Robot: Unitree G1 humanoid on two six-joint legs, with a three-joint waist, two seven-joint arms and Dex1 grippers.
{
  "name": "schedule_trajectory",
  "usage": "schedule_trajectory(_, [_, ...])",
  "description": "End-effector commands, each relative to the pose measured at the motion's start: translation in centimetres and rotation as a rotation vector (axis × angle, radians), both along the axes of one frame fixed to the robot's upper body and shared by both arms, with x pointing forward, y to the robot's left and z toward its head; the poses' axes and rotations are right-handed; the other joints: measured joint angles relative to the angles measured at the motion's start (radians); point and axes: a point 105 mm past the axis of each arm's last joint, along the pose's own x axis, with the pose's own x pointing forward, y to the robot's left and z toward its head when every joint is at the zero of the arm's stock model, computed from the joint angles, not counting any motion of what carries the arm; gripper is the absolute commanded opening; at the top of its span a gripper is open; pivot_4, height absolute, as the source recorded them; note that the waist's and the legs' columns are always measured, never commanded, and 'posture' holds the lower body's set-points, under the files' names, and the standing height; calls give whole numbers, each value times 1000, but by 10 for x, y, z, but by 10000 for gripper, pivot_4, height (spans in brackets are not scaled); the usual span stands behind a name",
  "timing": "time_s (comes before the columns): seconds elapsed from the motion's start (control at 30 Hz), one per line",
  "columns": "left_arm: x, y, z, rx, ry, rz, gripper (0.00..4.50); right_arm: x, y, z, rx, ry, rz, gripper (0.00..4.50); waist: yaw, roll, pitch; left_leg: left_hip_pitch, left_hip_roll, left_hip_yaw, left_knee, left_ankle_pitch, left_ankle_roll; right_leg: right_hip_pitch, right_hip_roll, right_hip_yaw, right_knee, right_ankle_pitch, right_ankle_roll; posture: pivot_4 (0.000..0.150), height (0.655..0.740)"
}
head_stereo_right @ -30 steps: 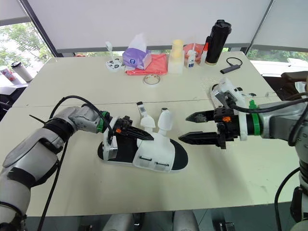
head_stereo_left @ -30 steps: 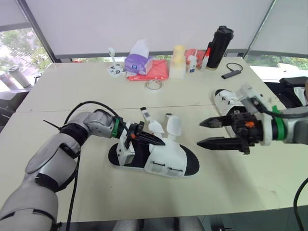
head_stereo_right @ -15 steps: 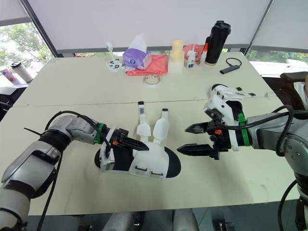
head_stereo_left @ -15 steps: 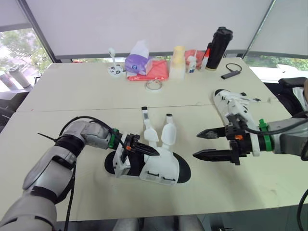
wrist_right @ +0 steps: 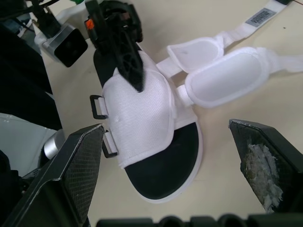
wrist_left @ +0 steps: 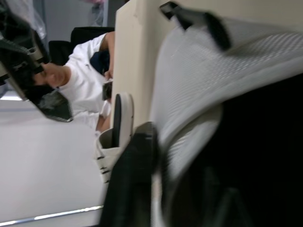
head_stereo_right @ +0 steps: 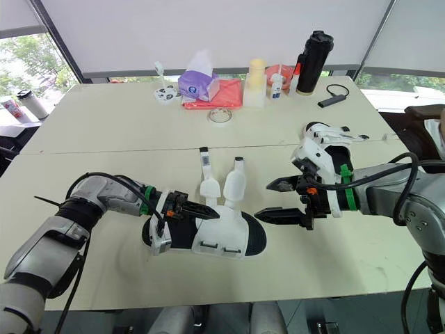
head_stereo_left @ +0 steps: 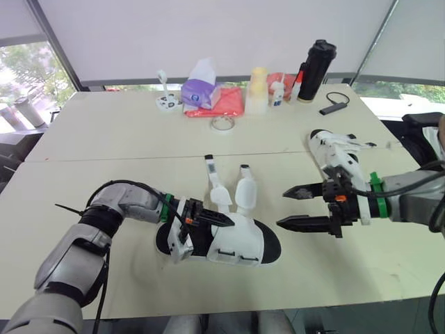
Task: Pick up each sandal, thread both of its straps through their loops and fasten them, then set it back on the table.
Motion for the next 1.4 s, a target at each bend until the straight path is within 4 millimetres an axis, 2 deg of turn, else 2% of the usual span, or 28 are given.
schedule_trajectory(0.03, [-2, 5, 2, -5, 32, -6, 30130, 0, 2, 7, -13, -50, 19, 45000, -1, 0, 0, 0, 0, 0, 0, 0, 0, 0, 0, 0, 0, 0, 0, 1500, 7400])
schedule_trajectory(0.13, [4, 10, 4, -3, 69, 29, 44451, 1, 2, 6, -20, -53, 17, 45000, -2, 0, 0, 0, 0, 0, 0, 0, 0, 0, 0, 0, 0, 0, 0, 1500, 7400])
schedule_trajectory(0.23, [9, 20, 6, 33, 134, 64, 44451, 2, 1, 5, -22, -57, 17, 45000, -4, 0, 0, 0, 0, 0, 0, 0, 0, 0, 0, 0, 0, 0, 0, 1500, 7400])
schedule_trajectory(0.33, [25, 24, 15, 39, 206, 198, 44451, 4, 0, 5, -24, -59, 13, 45000, -7, 0, 0, 0, 0, 0, 0, 0, 0, 0, 0, 0, 0, 0, 0, 1500, 7400])
schedule_trajectory(0.37, [25, 25, 16, 59, 246, 217, 44451, 5, 0, 4, -24, -59, 11, 45000, -7, 0, 0, 0, 0, -1, 0, 0, 0, 0, 0, 0, 0, 0, 0, 1500, 7400])
schedule_trajectory(0.5, [22, 39, 16, 187, 512, 325, 44451, 6, -1, 2, -29, -61, 11, 45000, -12, 1, 0, 0, 1, -1, 0, 0, 0, -1, 0, 1, 1, 0, -1, 1500, 7400])
schedule_trajectory(0.6, [24, 47, 23, 209, 720, 394, 44451, 7, -1, 2, -29, -64, 12, 45000, -12, 2, 0, 0, 1, -1, -1, 0, 0, -1, 0, 1, 1, 0, -1, 1500, 7400])
schedule_trajectory(0.73, [38, 54, 40, 131, 1120, 521, 44451, 7, 0, 1, -31, -68, 15, 45000, -8, 1, 0, 0, 1, -1, 0, 0, 0, -1, 1, 0, 1, 0, -1, 1500, 7400])
schedule_trajectory(0.93, [46, 59, 42, 25, 1518, 616, 44451, 8, 1, 1, -30, -73, 12, 45000, -10, 1, 0, 0, 1, -1, 0, 0, 0, -1, 2, 0, 1, 0, -1, 1500, 7400])
schedule_trajectory(1.03, [38, 60, 45, 13, 1614, 599, 31075, 8, 2, 0, -28, -75, 9, 45000, -14, 1, 0, 0, 2, -1, -1, 0, 0, -1, 2, 1, 1, 0, -1, 1500, 7400])
schedule_trajectory(1.2, [27, 58, 54, -6, 1665, 563, 4547, 7, 2, -6, -28, -54, 1, 45000, -8, 1, 0, 0, 2, -1, -1, 0, 0, -1, 1, 1, 1, 0, -2, 1500, 7400])
schedule_trajectory(1.23, [25, 57, 56, -9, 1673, 555, 329, 6, 1, -9, -29, -45, 0, 45000, -4, 1, 0, 0, 2, -1, -1, 0, 0, -1, 1, 1, 0, 0, -2, 1500, 7400])
schedule_trajectory(1.4, [26, 51, 65, -80, 1660, 558, 329, 2, 1, -25, -44, -19, -7, 45000, -1, 1, 0, 0, 2, -1, -1, 0, 0, 0, 0, 1, -2, 0, -2, 1500, 7400])
